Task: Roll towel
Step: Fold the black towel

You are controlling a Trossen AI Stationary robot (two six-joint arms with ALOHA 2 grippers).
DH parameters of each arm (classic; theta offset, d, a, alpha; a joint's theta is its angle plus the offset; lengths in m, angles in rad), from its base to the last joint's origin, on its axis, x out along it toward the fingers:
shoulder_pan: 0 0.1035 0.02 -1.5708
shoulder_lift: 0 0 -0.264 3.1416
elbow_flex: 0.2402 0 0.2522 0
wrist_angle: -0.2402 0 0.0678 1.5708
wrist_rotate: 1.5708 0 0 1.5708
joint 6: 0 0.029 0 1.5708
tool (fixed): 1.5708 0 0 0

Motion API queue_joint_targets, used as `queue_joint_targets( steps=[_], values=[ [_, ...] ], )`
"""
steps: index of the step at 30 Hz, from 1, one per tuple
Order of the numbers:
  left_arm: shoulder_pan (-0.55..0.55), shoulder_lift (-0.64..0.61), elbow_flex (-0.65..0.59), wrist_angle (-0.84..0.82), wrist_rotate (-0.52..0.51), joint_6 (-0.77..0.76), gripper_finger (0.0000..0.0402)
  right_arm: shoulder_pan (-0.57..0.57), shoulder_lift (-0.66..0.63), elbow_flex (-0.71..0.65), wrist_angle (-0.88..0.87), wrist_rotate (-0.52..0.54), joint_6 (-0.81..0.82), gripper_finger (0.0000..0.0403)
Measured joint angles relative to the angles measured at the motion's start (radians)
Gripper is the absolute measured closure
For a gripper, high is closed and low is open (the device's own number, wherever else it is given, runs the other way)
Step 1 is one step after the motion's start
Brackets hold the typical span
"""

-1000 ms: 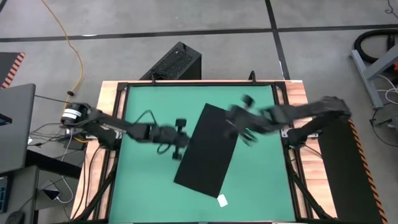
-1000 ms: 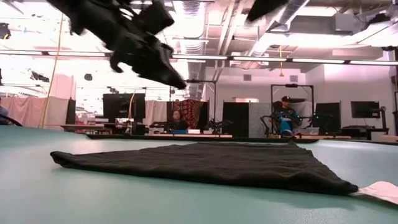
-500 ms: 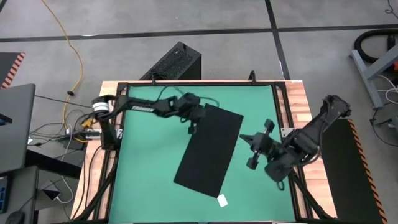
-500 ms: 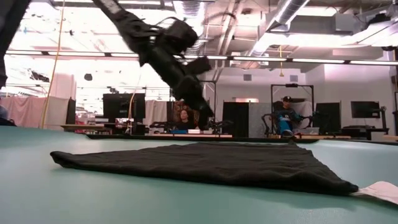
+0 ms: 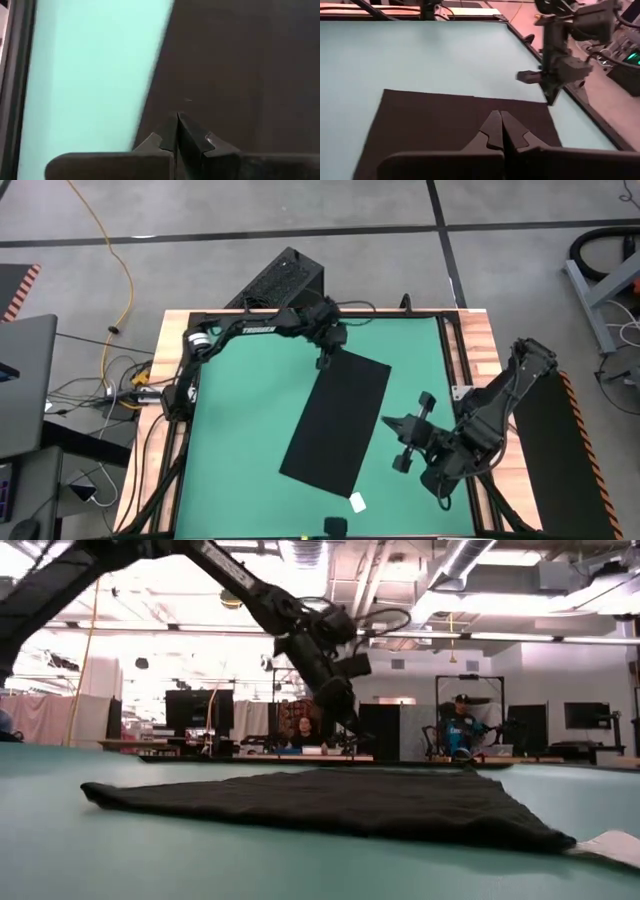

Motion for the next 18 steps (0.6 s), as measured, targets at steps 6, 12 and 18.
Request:
queue_joint_targets(
  steps=[6,12,18],
  values=[
    [0.073,0.041,0.109,-0.222,0.023,-0.008,0.0401,0.008,-0.001,0.000,-0.006,0.000,0.021,0.0400],
    [0.126,0.031,0.097,-0.299,0.147,0.055,0.0401,0.005,0.000,0.000,-0.012,0.004,0.021,0.0399],
    [0.132,0.029,0.078,-0.304,0.303,0.152,0.0401,0.005,0.000,0.000,-0.010,0.006,0.025,0.0399]
  ],
)
